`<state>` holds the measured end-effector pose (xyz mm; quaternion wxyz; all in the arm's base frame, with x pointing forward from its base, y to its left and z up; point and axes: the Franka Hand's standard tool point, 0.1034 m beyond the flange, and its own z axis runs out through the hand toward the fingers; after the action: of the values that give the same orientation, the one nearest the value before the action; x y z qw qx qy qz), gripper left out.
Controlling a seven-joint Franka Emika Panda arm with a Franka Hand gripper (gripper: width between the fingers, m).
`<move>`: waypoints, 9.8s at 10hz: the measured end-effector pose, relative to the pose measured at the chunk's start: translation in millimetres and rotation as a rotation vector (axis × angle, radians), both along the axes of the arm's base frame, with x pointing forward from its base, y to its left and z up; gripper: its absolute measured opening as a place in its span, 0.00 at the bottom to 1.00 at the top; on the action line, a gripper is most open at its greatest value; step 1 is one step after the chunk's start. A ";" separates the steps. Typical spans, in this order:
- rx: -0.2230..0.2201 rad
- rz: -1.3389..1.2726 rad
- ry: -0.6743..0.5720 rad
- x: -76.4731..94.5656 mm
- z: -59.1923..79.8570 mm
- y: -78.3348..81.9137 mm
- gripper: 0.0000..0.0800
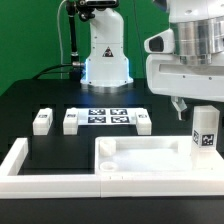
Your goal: Assemble desk
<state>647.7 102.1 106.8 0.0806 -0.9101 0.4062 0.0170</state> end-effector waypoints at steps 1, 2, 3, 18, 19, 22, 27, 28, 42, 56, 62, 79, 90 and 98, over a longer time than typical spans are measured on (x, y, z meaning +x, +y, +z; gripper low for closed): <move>-0.002 0.050 -0.008 0.1 -0.1 -0.5 0.81; -0.018 0.191 -0.025 -0.3 0.0 -1.4 0.81; -0.048 0.378 -0.046 0.6 1.1 -2.3 0.81; -0.025 -0.486 0.138 9.1 9.7 1.9 0.37; -0.017 -0.570 0.137 8.7 6.3 0.7 0.37; -0.004 -0.714 0.147 8.4 2.6 -3.4 0.37; -0.052 -0.345 0.133 0.4 -1.7 -3.9 0.77; -0.057 -0.228 0.116 -0.4 -2.1 1.1 0.80; -0.085 0.501 -0.031 5.6 -2.5 1.4 0.36; 0.100 -0.920 0.169 6.3 -4.5 0.6 0.36; 0.102 -0.987 0.179 6.8 -6.0 0.8 0.77; -0.051 0.366 -0.057 5.4 -6.7 -6.5 0.81; -0.091 0.118 -0.014 5.3 -8.1 -27.1 0.39; -0.063 0.163 -0.038 0.1 45.2 -15.0 0.81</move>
Offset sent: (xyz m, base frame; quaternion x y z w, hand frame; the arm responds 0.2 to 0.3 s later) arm 0.0141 0.0047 0.0032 -0.0431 0.0200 -0.4169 0.9077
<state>647.7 87.1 152.1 0.0580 -0.9423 0.3296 -0.0064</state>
